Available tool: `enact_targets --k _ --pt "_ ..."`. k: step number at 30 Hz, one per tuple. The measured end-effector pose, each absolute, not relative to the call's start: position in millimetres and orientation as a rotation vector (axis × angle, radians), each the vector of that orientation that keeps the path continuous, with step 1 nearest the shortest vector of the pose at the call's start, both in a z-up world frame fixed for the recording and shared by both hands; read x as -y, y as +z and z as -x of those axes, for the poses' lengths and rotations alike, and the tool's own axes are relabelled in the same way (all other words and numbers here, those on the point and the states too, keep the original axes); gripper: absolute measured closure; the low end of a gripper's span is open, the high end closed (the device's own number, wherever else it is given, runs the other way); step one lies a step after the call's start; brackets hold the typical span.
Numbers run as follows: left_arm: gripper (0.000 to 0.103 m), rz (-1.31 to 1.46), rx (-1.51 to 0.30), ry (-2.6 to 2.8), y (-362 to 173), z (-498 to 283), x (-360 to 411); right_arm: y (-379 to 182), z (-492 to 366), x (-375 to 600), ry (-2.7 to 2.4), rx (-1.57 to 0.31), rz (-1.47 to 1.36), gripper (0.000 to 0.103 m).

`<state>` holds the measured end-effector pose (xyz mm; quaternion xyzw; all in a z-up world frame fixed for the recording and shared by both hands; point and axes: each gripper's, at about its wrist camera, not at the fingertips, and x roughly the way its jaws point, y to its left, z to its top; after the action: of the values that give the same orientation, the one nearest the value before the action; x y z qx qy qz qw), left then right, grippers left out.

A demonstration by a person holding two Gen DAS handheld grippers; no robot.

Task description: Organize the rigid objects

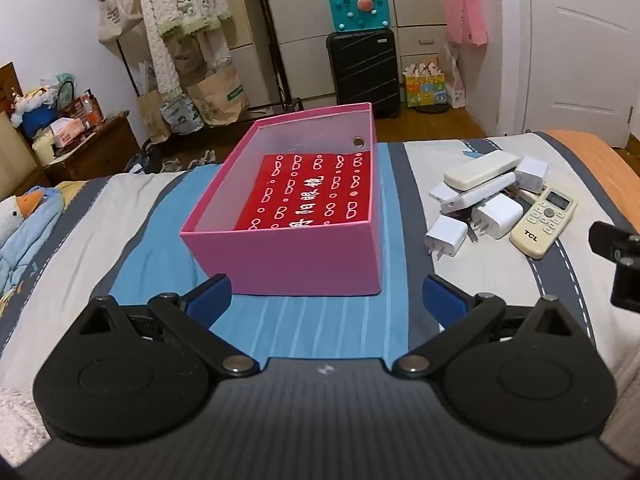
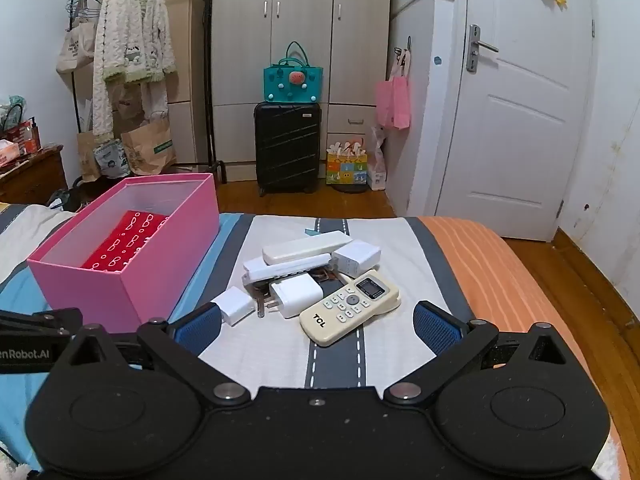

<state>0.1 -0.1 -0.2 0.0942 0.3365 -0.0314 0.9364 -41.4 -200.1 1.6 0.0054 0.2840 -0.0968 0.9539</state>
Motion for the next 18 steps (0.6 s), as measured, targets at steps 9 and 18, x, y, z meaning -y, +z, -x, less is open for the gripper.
enact_targets --k 9,18 --pt "0.000 -0.177 -0.651 -0.047 -2 0 3 1 42 201 -0.192 -0.565 -0.024 0.000" --pt "0.000 -0.140 -0.661 -0.055 -5 -5 -11 1 41 199 -0.197 -0.582 -0.016 0.000"
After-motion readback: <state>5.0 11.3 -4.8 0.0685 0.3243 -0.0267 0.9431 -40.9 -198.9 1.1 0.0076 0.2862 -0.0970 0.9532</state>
